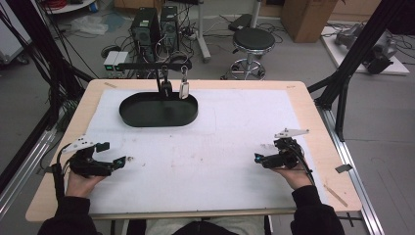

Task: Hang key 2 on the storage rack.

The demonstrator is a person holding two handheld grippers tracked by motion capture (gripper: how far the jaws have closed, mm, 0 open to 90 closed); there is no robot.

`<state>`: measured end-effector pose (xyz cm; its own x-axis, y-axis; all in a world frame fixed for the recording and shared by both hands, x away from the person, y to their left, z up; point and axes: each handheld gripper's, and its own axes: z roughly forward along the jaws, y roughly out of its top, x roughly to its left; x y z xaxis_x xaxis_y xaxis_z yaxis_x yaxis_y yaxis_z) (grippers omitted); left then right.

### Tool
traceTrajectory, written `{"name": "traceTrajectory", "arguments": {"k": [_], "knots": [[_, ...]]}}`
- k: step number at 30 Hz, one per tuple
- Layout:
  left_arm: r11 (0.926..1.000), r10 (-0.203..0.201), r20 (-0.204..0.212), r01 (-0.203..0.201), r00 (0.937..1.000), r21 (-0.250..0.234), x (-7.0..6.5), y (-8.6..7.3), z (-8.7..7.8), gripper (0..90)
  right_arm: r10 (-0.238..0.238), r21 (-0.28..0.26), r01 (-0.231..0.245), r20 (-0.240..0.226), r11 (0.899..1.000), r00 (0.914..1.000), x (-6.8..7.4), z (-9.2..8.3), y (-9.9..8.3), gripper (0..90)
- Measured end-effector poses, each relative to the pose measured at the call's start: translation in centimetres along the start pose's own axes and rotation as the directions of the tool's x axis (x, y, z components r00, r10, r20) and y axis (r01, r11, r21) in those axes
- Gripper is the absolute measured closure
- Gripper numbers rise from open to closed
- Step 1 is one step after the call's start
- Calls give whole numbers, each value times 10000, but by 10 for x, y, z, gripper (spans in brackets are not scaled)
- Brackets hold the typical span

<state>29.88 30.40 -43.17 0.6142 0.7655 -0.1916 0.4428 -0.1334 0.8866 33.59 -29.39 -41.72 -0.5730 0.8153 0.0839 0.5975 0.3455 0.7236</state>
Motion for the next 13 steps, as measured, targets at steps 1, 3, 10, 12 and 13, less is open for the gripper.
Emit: {"name": "traceTrajectory", "arguments": {"k": [1,3,10,12,13], "knots": [[10000,-19,7,19,10000,8,0,0,0,17,37,-22,-37,-5,10000,10000,-2,0,-4,8],[10000,1,-11,-1,10000,32,0,0,0,17,154,-84,-154,41,9998,9999,-5,-1,-11,8],[10000,9,0,-9,10000,68,0,-1,0,17,406,-292,-402,129,9988,9991,-7,-9,-30,8],[10000,25,7,-25,10000,65,0,0,0,17,372,-355,-365,170,9987,9992,-7,-10,-33,8],[10000,20,1,-20,10000,66,0,0,0,17,387,-383,-380,186,9985,9991,-7,-11,-34,8]]}}
